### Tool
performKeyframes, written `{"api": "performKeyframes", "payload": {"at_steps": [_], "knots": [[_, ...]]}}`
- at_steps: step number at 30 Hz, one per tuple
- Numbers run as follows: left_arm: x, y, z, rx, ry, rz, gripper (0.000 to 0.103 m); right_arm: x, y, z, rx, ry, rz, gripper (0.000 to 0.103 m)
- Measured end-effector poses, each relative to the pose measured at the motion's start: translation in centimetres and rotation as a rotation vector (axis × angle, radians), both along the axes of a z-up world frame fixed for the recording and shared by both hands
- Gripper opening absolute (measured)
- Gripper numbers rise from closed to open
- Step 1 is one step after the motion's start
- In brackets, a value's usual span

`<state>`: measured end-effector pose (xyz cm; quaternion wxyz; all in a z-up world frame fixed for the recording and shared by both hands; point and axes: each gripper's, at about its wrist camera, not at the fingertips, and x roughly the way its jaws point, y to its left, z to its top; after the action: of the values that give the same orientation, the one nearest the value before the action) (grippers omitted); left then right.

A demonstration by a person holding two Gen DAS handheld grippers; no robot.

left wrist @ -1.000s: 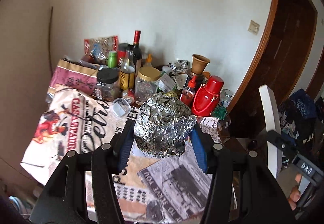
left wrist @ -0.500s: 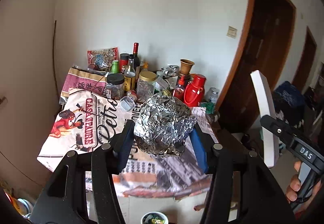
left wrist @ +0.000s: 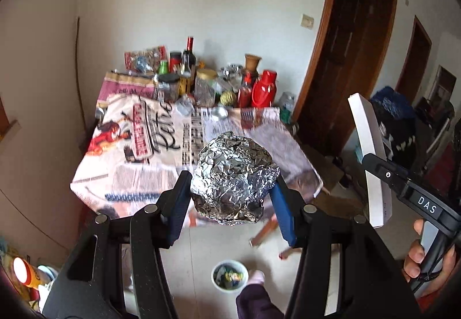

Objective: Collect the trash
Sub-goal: 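Lift foil ball in left tool while right tool carries white card toward bucket, then lower both tools over bucket and open, dropping foil ball and white card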

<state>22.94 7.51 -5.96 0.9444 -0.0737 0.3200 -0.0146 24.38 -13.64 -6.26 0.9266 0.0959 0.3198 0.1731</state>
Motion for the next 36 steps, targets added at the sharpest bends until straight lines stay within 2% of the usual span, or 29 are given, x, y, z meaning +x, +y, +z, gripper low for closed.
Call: {"api": "performKeyframes", "payload": {"at_steps": [9, 15, 18, 25, 32, 36], "knots": [[-0.8, -2.2, -4.2, -0.036, 0.113, -0.042, 0.053, -2.2, -1.3, -3.8, -0.033, 0.129, 0.013, 0.048], [0.1, -4.6, -8.1, -0.041, 0.208, -0.054, 0.053, -1.2, -1.6, -7.2, -0.065, 0.199, 0.09, 0.048], [1.0, -5.4, -11.0, -0.045, 0.257, -0.043, 0.053, -0.5, -1.5, -9.4, -0.083, 0.222, 0.131, 0.048], [3.6, -5.4, -20.5, -0.093, 0.391, 0.02, 0.053, 1.4, -0.8, -18.8, -0.106, 0.354, 0.213, 0.048], [5.6, -5.7, -32.6, -0.081, 0.533, 0.055, 0.053, 2.6, 0.1, -30.1, -0.144, 0.496, 0.268, 0.048], [6.1, -5.3, -39.3, -0.108, 0.596, 0.085, 0.053, 3.1, 0.5, -36.9, -0.177, 0.581, 0.29, 0.048]]}}
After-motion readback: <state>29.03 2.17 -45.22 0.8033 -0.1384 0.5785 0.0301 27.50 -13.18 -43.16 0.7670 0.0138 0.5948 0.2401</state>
